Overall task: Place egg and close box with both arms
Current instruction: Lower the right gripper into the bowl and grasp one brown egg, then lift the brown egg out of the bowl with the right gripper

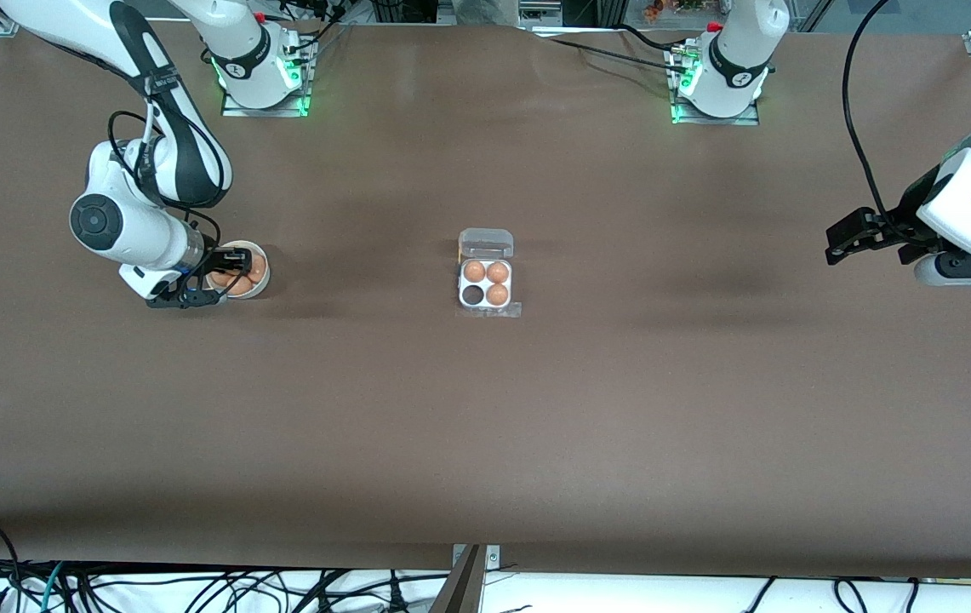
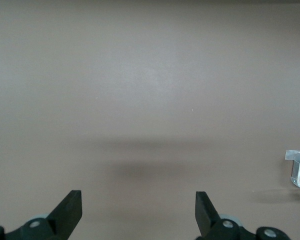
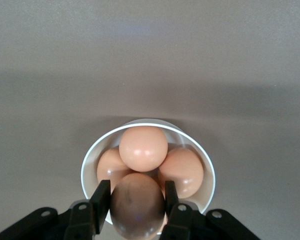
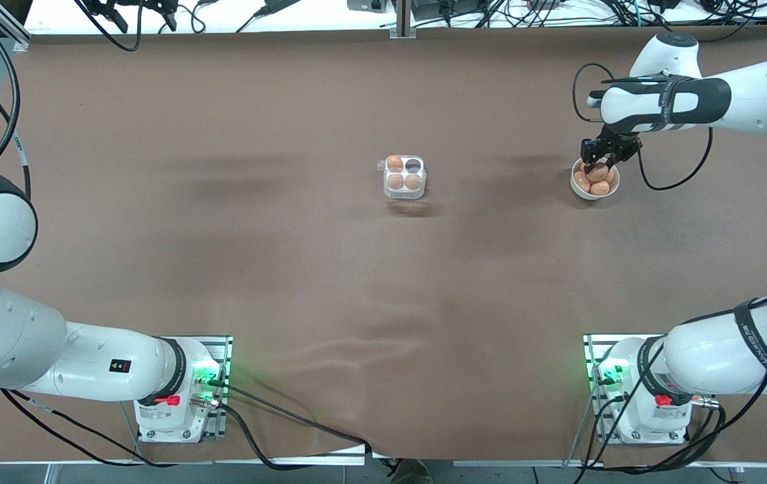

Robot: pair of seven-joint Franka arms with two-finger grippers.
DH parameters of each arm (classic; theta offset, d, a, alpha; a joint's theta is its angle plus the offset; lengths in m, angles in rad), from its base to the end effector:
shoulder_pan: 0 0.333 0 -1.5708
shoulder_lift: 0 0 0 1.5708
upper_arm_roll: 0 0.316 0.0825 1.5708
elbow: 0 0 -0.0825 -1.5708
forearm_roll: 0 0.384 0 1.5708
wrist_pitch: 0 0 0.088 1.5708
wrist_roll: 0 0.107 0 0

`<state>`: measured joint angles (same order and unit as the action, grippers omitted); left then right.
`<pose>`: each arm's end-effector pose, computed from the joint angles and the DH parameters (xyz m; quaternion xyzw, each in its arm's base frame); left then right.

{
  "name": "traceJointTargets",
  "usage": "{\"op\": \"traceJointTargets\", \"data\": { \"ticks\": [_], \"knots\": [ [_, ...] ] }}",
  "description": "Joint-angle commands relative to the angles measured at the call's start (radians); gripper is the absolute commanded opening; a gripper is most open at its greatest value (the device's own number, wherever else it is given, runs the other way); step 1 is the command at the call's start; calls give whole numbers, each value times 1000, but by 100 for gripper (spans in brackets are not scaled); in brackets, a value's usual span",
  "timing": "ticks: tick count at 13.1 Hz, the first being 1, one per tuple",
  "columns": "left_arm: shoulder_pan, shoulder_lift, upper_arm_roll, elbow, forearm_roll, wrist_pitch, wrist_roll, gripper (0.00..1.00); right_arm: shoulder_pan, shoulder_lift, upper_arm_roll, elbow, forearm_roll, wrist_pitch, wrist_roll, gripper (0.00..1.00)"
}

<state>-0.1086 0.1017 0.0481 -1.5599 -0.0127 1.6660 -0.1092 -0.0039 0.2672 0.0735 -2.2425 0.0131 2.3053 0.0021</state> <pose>0.5913 -0.0384 0.5798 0.9997 0.0248 0.0019 0.0041 0.5196 0.0371 0.2326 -0.9943 -0.0284 0.1021 0.0105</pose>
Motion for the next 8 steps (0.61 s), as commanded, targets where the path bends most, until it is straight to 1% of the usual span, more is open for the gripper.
{"op": "traceJointTargets", "data": {
  "ticks": [1,3,6,8],
  "knots": [
    [-2,12,1,28,-4,-17,16,100,1,-54,0,-2,-5,-51,7,0],
    [-2,13,1,28,-3,-17,14,100,1,-92,-1,56,-9,-160,4,0],
    [-3,13,1,28,-3,-17,16,100,1,-105,-11,235,-10,-395,-1,0],
    [-3,13,1,28,-3,-17,14,100,-1,-108,-32,370,-10,-544,-5,0]
  ]
}}
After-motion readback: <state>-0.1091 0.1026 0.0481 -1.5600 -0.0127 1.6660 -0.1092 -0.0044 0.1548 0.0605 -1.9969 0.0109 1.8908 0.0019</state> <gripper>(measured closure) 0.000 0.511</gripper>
